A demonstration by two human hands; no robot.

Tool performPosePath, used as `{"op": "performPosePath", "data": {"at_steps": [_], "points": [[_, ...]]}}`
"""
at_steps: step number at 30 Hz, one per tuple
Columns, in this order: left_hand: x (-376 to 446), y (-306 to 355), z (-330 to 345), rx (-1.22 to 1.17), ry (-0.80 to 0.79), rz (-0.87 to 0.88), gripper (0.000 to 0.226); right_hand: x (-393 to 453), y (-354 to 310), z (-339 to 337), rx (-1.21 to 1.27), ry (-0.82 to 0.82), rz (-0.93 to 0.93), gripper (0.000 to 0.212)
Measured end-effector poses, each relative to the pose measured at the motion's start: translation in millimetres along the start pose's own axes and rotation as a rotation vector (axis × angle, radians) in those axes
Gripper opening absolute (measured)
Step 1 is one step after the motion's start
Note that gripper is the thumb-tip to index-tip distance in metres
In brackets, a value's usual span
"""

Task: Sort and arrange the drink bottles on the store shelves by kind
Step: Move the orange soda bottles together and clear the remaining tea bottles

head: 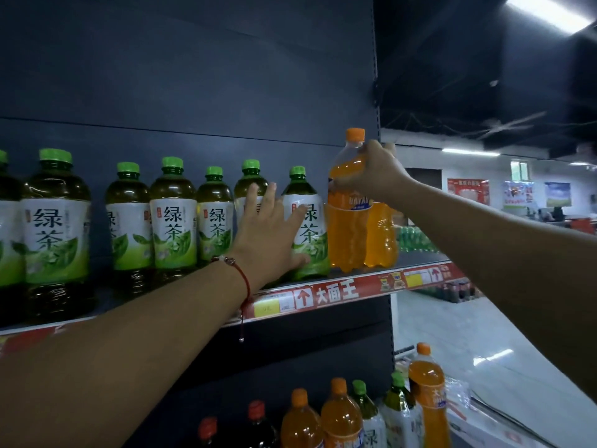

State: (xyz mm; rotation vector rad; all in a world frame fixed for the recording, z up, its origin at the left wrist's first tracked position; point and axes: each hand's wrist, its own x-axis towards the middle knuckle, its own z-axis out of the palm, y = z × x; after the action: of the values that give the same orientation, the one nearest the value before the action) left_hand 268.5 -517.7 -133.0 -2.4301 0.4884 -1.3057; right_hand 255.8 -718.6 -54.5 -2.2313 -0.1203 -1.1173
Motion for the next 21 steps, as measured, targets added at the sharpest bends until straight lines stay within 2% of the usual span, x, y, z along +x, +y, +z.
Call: {"op": "performPosePath", "data": {"at_steps": [4, 8, 10, 12, 15, 18, 21], "points": [[-21.3, 18.9, -15.7, -0.302, 0.082, -0.076, 0.090, -59.1, -1.6, -19.1, -0.003, 0.045, -0.244, 0.084], [-44.7, 46.0, -41.5, -0.920, 0.074, -0.171, 0.092, -115.6, -11.8, -37.2, -0.080, 0.031, -0.376, 0.089], [-57.7, 61.0, -55.1, -1.319, 0.067, -0.147, 0.080, -140.5, -15.4, -47.7, -0.035, 0.012, -0.366, 0.092], [-72.9, 77.0, -66.9, -1.553, 0.056, -0.151, 0.073, -164.9, -17.4, -56.6, 0.048, -0.003, -0.336, 0.089], [-100.1, 99.4, -78.4, -1.708, 0.042, -0.237, 0.083, -199.0, -13.9, -61.9, 0.138, -0.018, -0.221, 0.083], [-135.0, 114.9, -84.9, -1.803, -0.009, -0.305, 0.086, -233.6, -3.8, -61.5, 0.311, -0.102, -0.059, 0.080], [-175.9, 132.1, -80.4, -1.920, -0.074, -0.423, 0.081, -273.6, 7.2, -57.0, 0.545, -0.160, 0.029, 0.057]]}}
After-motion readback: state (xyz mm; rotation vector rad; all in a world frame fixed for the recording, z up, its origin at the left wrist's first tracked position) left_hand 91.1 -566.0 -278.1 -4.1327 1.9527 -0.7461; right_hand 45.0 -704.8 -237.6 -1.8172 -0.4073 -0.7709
